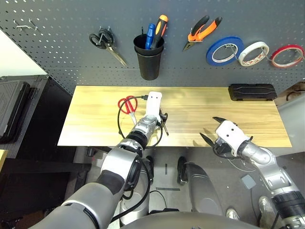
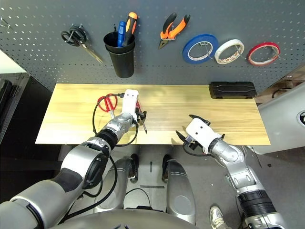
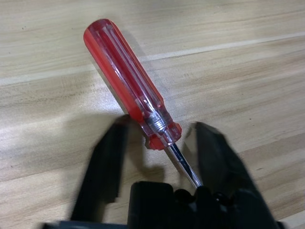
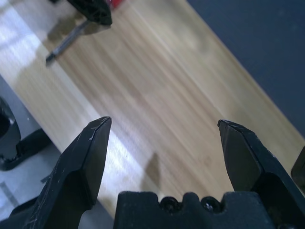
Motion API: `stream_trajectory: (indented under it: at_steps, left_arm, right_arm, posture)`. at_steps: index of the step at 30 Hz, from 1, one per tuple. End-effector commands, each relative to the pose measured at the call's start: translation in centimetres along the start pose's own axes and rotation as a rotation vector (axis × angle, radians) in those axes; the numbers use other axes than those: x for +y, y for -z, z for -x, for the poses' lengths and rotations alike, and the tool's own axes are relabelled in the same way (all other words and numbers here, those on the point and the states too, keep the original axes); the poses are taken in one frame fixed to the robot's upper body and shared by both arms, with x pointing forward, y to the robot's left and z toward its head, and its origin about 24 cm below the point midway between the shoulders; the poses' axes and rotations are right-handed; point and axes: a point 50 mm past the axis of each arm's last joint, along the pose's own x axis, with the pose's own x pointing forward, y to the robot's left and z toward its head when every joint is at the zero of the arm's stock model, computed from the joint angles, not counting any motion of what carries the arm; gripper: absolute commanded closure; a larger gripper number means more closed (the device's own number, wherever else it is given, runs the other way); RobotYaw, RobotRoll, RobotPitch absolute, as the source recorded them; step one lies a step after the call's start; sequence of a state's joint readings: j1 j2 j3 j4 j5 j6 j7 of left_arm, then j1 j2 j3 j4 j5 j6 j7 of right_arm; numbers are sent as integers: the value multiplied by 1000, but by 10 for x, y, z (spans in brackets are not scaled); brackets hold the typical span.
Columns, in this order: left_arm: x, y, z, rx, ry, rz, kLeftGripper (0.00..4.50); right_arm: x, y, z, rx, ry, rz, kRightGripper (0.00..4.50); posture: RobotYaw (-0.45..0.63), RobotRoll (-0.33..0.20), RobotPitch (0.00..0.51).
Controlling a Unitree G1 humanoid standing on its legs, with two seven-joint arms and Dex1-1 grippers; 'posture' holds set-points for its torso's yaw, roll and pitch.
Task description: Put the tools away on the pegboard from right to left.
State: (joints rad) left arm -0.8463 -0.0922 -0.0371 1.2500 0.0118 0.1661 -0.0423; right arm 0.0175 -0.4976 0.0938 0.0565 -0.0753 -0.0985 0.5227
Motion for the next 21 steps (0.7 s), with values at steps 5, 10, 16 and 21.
stream_trajectory:
  at_steps: [5,10,16,21]
  left_arm:
    - [-1,21,0,61,-18,23,3719]
    - [4,23,1,63,-32,70,3719]
    - [10,21,6,22,-57,162,3719]
    - [13,23,26,-28,-95,208,3719]
  right_arm:
    - [-6,2,3,-6,6,5,0]
    - [-6,3,0,-8,-13,7,0]
    - [-6,4,-8,-22,-48,6,0]
    - [-9,6,-16,-31,-89,10,0]
  posture:
    - [97,0,214]
    - [131,0,216]
    - [190,0,227]
    - [249,0,247]
